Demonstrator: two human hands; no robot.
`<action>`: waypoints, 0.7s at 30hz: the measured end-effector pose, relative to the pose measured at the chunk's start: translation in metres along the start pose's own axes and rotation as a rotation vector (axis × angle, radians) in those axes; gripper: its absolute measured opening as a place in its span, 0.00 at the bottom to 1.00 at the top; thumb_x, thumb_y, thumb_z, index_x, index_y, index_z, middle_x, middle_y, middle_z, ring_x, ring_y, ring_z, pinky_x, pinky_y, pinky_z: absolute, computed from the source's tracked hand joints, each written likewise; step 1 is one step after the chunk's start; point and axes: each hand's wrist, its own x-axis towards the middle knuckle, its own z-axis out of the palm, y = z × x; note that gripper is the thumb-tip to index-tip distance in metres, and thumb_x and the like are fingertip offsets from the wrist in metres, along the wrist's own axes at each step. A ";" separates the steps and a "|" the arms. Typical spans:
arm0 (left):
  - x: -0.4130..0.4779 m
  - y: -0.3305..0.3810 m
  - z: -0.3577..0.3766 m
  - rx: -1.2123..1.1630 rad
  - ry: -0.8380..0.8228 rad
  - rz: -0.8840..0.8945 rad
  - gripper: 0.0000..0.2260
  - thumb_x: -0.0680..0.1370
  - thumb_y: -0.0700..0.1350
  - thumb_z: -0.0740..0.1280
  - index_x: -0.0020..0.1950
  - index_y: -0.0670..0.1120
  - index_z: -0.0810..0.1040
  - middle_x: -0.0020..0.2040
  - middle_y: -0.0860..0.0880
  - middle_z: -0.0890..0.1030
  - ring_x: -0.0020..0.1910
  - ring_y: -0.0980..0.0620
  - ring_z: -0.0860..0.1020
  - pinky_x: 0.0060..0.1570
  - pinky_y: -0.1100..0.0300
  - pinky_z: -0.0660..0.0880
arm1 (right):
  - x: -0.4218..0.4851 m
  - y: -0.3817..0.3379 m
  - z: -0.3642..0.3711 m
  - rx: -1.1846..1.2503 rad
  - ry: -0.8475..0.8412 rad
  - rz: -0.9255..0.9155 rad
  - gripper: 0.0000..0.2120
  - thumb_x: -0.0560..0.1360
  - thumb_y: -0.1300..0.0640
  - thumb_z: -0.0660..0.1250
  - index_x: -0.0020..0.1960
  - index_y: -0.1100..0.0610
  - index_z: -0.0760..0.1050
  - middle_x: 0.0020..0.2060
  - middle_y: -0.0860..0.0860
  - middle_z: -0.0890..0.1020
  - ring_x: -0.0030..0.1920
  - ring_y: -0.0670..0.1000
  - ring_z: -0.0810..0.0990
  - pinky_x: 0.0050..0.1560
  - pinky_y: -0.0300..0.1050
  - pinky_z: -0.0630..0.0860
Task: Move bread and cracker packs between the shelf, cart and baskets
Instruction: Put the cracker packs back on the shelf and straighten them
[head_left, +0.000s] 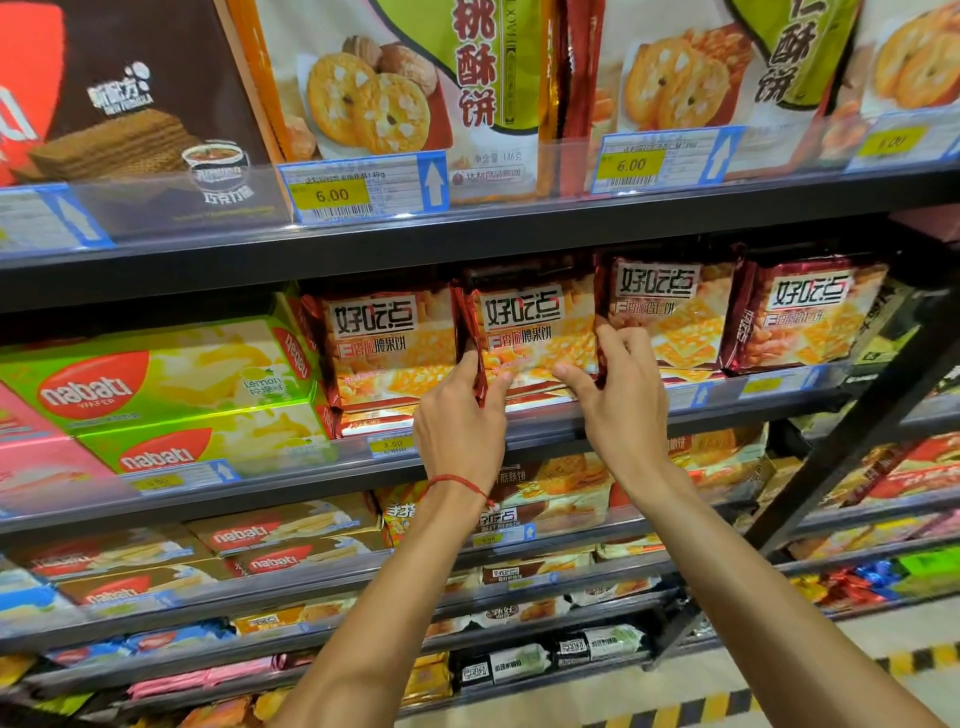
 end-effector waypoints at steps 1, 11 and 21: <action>0.001 0.001 0.000 0.014 -0.009 0.003 0.18 0.80 0.60 0.68 0.62 0.48 0.81 0.47 0.53 0.86 0.46 0.53 0.84 0.45 0.52 0.82 | 0.001 0.000 0.001 0.004 0.000 0.001 0.20 0.80 0.47 0.71 0.66 0.57 0.74 0.52 0.48 0.70 0.51 0.49 0.72 0.46 0.44 0.72; -0.007 0.001 0.002 -0.086 -0.043 0.003 0.21 0.82 0.54 0.66 0.71 0.45 0.76 0.60 0.48 0.84 0.59 0.49 0.82 0.57 0.51 0.81 | 0.000 -0.001 -0.004 0.066 -0.099 0.037 0.24 0.81 0.49 0.70 0.73 0.57 0.70 0.59 0.50 0.73 0.59 0.50 0.74 0.60 0.48 0.77; -0.023 0.010 -0.003 -0.260 0.057 0.005 0.24 0.80 0.38 0.70 0.76 0.45 0.71 0.75 0.48 0.73 0.74 0.52 0.70 0.69 0.49 0.75 | -0.015 0.005 -0.022 0.058 -0.050 -0.014 0.30 0.81 0.53 0.72 0.79 0.55 0.65 0.72 0.49 0.68 0.67 0.43 0.69 0.61 0.39 0.69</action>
